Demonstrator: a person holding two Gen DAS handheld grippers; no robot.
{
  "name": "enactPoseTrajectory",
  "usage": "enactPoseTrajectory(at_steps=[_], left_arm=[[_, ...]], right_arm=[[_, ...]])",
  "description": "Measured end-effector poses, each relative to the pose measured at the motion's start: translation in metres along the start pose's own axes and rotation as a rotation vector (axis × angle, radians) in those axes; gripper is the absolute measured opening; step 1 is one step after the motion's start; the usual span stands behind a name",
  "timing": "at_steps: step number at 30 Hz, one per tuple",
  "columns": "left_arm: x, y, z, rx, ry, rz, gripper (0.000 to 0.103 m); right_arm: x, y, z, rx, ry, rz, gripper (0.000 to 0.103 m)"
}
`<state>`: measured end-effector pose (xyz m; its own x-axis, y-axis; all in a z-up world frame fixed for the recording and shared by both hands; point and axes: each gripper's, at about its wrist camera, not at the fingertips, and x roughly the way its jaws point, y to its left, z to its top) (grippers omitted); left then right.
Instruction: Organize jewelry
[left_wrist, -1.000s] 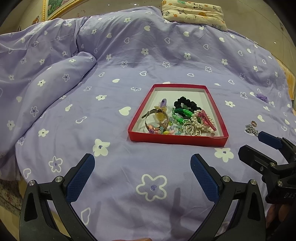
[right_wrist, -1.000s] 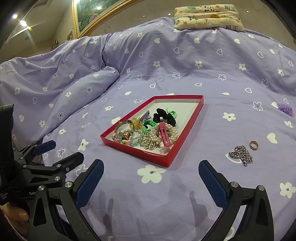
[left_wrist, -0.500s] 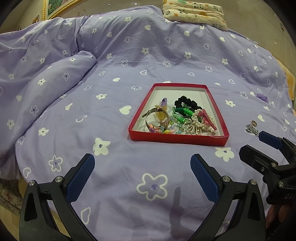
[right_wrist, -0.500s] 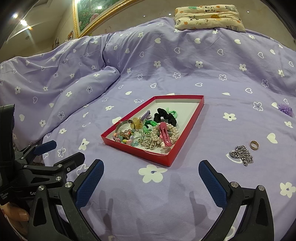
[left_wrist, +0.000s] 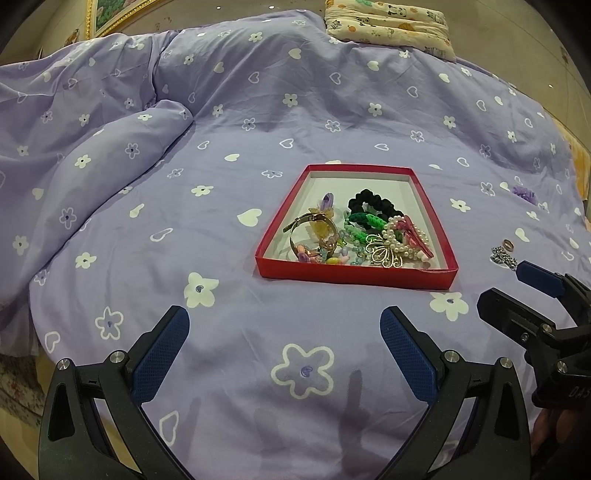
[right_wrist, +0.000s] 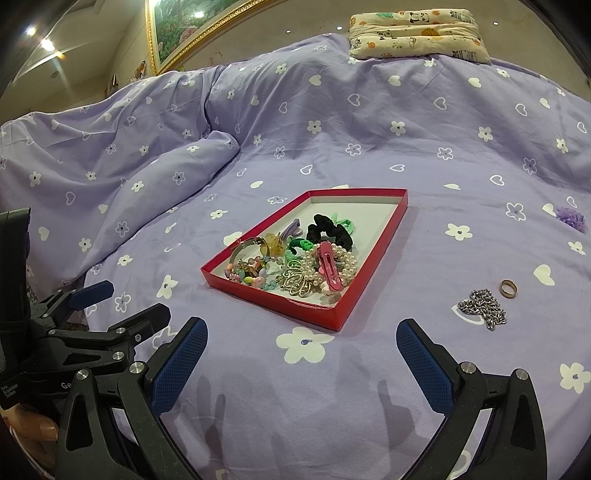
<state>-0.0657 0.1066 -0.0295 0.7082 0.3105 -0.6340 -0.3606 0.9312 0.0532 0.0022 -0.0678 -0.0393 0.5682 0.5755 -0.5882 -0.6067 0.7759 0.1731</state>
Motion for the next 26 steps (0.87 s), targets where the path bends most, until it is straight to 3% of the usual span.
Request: enactPoseTrajectory(at_steps=[26], left_arm=[[0.0023,-0.0031,0.0007,0.000,0.007,-0.006,0.103]], right_arm=[[0.0033,-0.0003,-0.0042,-0.002,0.011,0.003,0.103]])
